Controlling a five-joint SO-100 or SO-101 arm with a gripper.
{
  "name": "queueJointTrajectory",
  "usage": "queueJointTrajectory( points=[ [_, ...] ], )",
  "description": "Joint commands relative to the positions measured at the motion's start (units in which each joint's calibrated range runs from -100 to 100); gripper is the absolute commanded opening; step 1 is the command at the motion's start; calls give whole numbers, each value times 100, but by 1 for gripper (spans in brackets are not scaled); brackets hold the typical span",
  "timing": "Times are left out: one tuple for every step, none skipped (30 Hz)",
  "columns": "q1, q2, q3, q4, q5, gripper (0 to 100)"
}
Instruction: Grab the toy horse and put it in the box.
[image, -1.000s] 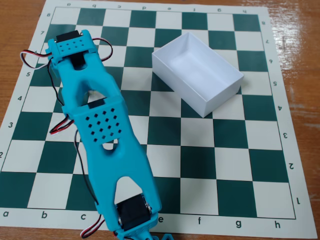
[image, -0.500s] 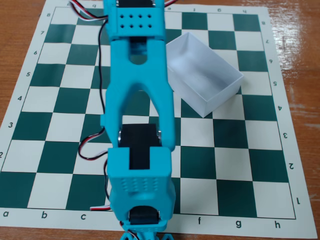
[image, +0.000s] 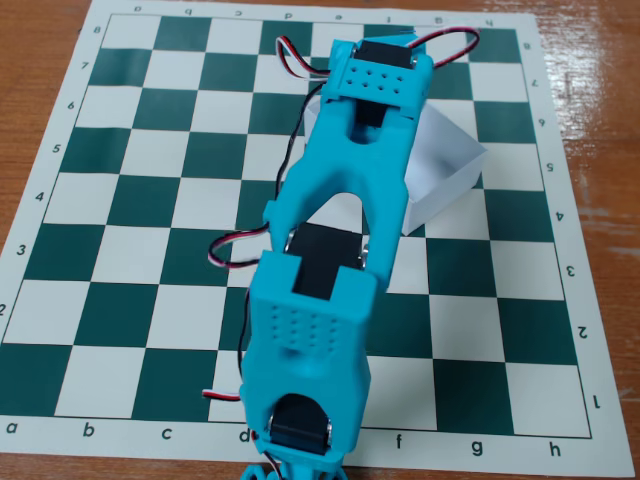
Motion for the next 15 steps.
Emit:
queueJointTrajectory(
  points=[
    [4, 269, -67, -276, 23, 0],
    [-10, 393, -121, -317, 28, 0],
    [-17, 499, -185, -342, 28, 5],
    [-38, 588, -240, -342, 38, 9],
    [-46, 659, -285, -342, 43, 11],
    [-60, 712, -321, -342, 43, 13],
    [-67, 738, -349, -342, 43, 15],
    [-74, 738, -349, -342, 43, 16],
    [-81, 738, -349, -342, 43, 17],
    [-81, 712, -349, -342, 43, 18],
    [-81, 685, -349, -342, 43, 20],
    [-74, 659, -349, -342, 28, 23],
    [-67, 641, -349, -342, 23, 25],
    [-53, 623, -358, -351, 23, 27],
    [-46, 615, -367, -359, 23, 27]
  ],
)
